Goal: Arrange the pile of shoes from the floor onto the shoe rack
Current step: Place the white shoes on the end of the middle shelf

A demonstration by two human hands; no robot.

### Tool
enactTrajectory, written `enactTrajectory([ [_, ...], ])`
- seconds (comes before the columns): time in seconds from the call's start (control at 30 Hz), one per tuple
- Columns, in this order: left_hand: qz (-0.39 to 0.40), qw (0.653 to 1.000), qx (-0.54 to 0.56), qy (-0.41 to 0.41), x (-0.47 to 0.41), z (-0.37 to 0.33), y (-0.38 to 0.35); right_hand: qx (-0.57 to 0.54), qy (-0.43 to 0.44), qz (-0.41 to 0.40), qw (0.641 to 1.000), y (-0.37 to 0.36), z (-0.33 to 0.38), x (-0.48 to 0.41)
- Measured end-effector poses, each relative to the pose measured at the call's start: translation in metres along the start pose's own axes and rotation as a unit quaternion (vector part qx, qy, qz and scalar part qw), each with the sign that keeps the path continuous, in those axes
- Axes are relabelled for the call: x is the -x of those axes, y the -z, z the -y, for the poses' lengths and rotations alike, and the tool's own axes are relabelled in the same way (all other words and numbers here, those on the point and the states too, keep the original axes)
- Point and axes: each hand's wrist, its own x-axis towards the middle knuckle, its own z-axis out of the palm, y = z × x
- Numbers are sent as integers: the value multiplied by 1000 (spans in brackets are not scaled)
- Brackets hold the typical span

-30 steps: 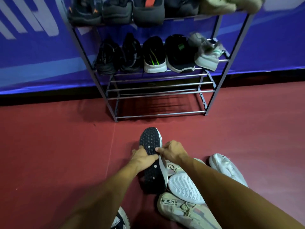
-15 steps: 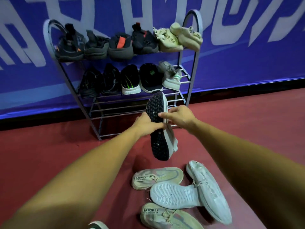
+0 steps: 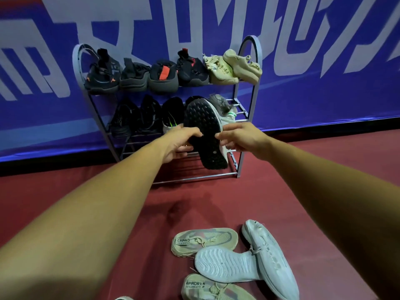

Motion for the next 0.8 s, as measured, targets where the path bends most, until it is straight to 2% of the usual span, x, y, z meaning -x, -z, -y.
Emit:
enactTrajectory([
  [0.13,7,1000,28,-11,14,-11,4,-50,-47,-16,998,3,-1,9],
  [0.3,6,997,78,-11,22,-12,16,-183,-79,-6,980,5,1,15],
  [0.47,16,997,78,-15,25,-5,17,-213,-78,-14,974,0,4,18],
  [0.63,30,988,148,-44,33,-12,15,-299,-40,-17,953,-11,14,20],
  [0.8,-15,975,214,-57,29,-14,18,-324,-40,-33,945,-20,18,17],
])
